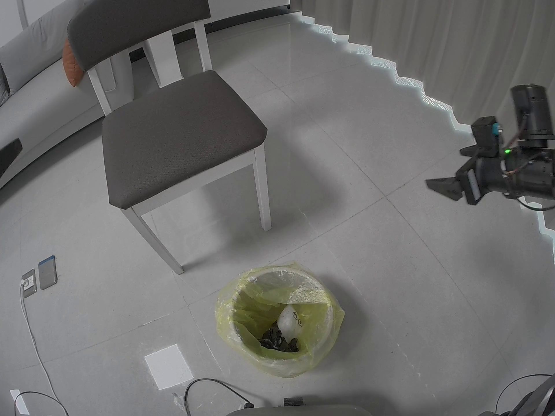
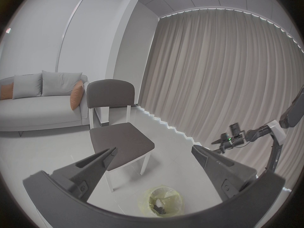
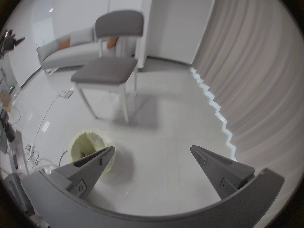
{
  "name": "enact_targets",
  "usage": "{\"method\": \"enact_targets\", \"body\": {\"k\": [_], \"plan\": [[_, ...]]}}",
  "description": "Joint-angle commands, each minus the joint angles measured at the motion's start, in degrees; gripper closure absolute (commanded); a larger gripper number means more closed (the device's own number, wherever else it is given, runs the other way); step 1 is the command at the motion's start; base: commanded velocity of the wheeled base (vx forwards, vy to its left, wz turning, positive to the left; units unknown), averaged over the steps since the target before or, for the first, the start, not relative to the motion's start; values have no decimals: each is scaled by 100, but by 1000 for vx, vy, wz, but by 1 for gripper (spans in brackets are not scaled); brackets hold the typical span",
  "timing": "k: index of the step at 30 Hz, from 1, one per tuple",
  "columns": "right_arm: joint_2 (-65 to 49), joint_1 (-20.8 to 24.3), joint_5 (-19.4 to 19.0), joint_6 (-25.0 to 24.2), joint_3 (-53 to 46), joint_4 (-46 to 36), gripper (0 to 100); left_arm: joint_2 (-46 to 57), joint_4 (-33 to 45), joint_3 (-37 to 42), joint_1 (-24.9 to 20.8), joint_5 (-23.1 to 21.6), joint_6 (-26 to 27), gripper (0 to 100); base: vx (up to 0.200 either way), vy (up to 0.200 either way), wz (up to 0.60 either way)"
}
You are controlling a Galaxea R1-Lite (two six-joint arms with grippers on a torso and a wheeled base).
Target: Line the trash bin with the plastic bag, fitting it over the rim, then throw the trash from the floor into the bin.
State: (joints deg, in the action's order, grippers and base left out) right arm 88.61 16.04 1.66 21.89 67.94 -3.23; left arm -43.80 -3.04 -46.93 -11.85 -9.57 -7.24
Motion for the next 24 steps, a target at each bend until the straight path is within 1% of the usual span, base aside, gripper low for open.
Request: {"method": "enact_targets", "body": {"k": [1,4,5,7,9,10,11,13,14,15,16,17,19,21,23,24], "plan": [[-4063,-435,687,-836,-2065,921,0,785,848,-352,34,-107,12,0,0,0,0],[-5258,-435,739,-906,-2311,147,0,1392,989,-105,148,-98,-23,0,0,0,0],[-5434,-435,739,-906,-2347,15,0,1480,1033,-79,148,-89,-23,0,0,0,0],[-6400,-453,739,-915,-2601,-617,0,1989,1349,18,130,-36,-32,0,0,0,0],[-7077,-523,748,-933,-2795,-1004,0,2341,1666,53,148,-27,-32,0,0,0,0],[-7077,-523,748,-933,-2795,-1004,0,2341,1666,53,148,-27,-32,0,0,0,0],[-7710,-664,766,-1064,-2988,-1400,0,2666,1982,141,183,-10,-23,0,0,0,0],[-8211,-831,775,-1311,-3050,-1821,0,2912,2114,272,297,8,-14,0,0,0,0],[-8281,-866,836,-1451,-3041,-2006,0,3000,2132,325,350,8,-14,0,0,0,0],[-8334,-892,1144,-1785,-2971,-2208,0,3150,2132,457,429,-27,-5,0,0,0,0],[-8308,-892,1487,-2093,-2883,-2217,0,3273,2114,571,482,-45,-5,0,0,0,0],[-8308,-892,1671,-2242,-2856,-2217,0,3369,2114,642,517,-54,-5,0,0,0,0],[-8316,-884,1794,-2427,-2918,-2261,0,3598,2123,809,640,-63,-5,0,0,0,0],[-8316,-910,1838,-2453,-2988,-2252,0,3774,2114,1002,754,-80,-14,0,0,0,0],[-8316,-1068,1838,-2427,-2979,-2261,0,3888,2105,1143,842,-63,-5,0,0,0,0],[-8325,-1367,1741,-2374,-3006,-2287,0,3949,2088,1222,939,-98,-5,0,0,0,0]]}}
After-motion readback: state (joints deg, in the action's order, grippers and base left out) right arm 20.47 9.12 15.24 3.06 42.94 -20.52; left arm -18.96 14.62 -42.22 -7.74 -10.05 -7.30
